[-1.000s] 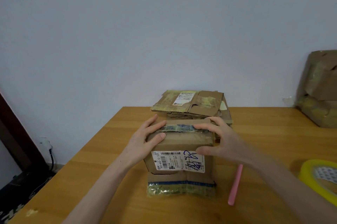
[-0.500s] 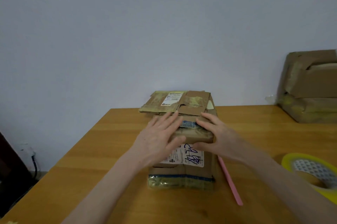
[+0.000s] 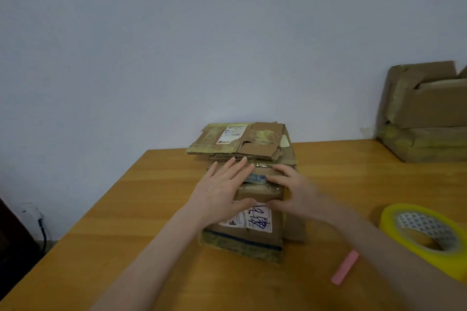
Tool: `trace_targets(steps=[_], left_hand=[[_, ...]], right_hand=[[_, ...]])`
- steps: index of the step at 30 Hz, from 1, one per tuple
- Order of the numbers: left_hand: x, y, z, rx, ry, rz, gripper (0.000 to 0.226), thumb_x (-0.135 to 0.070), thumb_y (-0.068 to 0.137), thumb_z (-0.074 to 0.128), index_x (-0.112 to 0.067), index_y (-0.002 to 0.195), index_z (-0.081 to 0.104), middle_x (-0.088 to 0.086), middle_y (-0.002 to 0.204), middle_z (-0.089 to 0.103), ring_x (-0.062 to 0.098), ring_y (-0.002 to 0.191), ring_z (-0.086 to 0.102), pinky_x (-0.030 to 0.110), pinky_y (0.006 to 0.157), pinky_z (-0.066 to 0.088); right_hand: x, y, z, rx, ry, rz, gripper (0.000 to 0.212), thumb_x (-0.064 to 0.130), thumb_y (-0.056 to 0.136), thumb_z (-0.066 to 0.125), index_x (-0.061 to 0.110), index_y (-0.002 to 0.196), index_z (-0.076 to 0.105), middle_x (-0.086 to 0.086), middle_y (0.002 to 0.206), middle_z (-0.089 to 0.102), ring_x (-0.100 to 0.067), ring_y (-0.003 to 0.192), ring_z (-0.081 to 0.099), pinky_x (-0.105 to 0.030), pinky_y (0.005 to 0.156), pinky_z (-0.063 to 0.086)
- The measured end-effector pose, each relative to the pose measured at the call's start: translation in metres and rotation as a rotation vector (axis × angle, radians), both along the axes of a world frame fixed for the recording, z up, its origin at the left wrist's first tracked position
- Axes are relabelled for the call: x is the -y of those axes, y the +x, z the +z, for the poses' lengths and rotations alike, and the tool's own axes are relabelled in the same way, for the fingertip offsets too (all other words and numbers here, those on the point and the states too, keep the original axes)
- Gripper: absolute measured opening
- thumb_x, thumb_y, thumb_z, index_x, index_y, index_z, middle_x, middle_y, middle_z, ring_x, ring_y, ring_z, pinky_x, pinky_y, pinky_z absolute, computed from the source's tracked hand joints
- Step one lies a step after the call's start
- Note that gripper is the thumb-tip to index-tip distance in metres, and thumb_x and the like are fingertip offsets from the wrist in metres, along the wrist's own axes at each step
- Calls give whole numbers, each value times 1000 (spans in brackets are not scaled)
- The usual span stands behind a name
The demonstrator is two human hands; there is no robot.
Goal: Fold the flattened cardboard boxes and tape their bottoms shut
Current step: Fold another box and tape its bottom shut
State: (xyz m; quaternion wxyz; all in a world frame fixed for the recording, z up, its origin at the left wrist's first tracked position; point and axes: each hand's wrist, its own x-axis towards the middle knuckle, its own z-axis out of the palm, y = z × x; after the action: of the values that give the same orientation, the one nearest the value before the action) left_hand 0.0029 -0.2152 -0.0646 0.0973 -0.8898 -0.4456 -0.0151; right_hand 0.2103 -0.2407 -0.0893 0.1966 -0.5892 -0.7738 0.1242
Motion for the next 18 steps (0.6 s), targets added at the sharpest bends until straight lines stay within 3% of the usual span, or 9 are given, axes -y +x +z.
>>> trace_targets(steps=[4,18], left_hand=[[-8,5,-5,-69,-128,67,75,-74,85,29,-48,146,-5,-5,159,-10,22,147,-4,54,117,3],[1,13,-15,-31,-116,149,67,-62,93,29,-42,149,-1,-1,159,-9,24,147,-3,51,118,8]], right_hand=[[-1,3,-2,-67,11,17,65,45,81,66,24,138,45,4,153,21,-14,135,28,-37,110,32],[-6,6,-9,-159,-6,48,57,35,83,65,25,137,46,9,156,12,-13,138,24,-35,109,32]])
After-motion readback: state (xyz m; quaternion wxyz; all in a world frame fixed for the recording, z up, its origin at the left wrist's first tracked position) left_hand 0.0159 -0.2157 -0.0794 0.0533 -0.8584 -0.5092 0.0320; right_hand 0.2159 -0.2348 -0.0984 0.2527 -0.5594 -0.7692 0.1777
